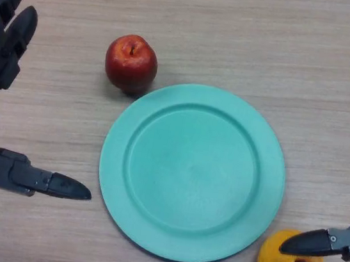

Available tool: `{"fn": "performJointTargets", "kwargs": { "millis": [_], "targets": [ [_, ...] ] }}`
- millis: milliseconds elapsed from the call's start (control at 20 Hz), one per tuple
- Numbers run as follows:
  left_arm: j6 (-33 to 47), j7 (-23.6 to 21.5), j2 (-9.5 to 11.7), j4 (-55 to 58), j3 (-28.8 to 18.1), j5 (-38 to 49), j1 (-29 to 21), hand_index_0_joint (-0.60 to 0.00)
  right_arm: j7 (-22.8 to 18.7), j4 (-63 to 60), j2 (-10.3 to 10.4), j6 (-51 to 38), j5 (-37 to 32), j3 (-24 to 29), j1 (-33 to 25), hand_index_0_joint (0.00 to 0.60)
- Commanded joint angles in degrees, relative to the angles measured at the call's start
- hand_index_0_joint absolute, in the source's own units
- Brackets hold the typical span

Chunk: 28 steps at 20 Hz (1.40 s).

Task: Pick up the red apple and place it on the plate

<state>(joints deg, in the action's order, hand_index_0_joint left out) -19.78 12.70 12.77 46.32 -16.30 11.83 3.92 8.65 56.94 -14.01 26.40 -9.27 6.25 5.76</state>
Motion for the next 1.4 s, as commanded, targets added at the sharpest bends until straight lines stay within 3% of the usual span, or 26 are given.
{"fn": "performJointTargets", "kwargs": {
  "millis": [50, 200, 350, 600, 700, 1050, 1300, 1400],
  "targets": [
    [7.4, 0.2, 1.8, 2.7, -2.4, 1.5, -0.4, 0.0, 1.0, 2.6, 1.0, -5.6, 2.4, 2.6, -0.7, 0.0],
    [9.1, -1.2, 1.4, 0.6, -1.6, 2.0, -0.7, 0.0, 2.0, 2.0, 1.2, -4.7, 2.3, 3.3, -1.2, 0.0],
    [9.9, -2.8, 2.7, -4.5, -0.6, -0.6, -2.9, 0.0, 2.3, 2.5, 1.0, -3.9, 0.7, 4.4, -1.5, 0.0],
    [16.3, -6.7, 7.8, -23.6, 4.1, -8.6, -16.2, 0.0, 2.5, 2.5, 1.5, -5.5, -0.1, 5.0, -0.3, 0.0],
    [19.3, -8.2, 8.3, -31.4, 6.6, -12.0, -21.2, 0.0, 2.2, 2.5, 1.4, -5.2, -0.7, 5.5, -0.5, 0.0],
    [19.4, -11.6, 4.0, -51.6, 14.3, -20.4, -34.8, 0.0, 3.5, 2.0, 1.3, -6.4, -3.7, 9.8, 0.0, 0.0],
    [19.4, -13.8, 1.6, -61.6, 14.7, -21.2, -40.4, 0.0, 5.2, 0.7, 1.4, -9.4, -5.9, 13.4, 0.8, 0.0],
    [19.4, -16.7, 0.6, -65.4, 14.6, -19.7, -42.6, 0.0, 5.8, 0.9, 1.1, -8.8, -7.2, 15.0, 0.9, 0.0]
  ]
}}
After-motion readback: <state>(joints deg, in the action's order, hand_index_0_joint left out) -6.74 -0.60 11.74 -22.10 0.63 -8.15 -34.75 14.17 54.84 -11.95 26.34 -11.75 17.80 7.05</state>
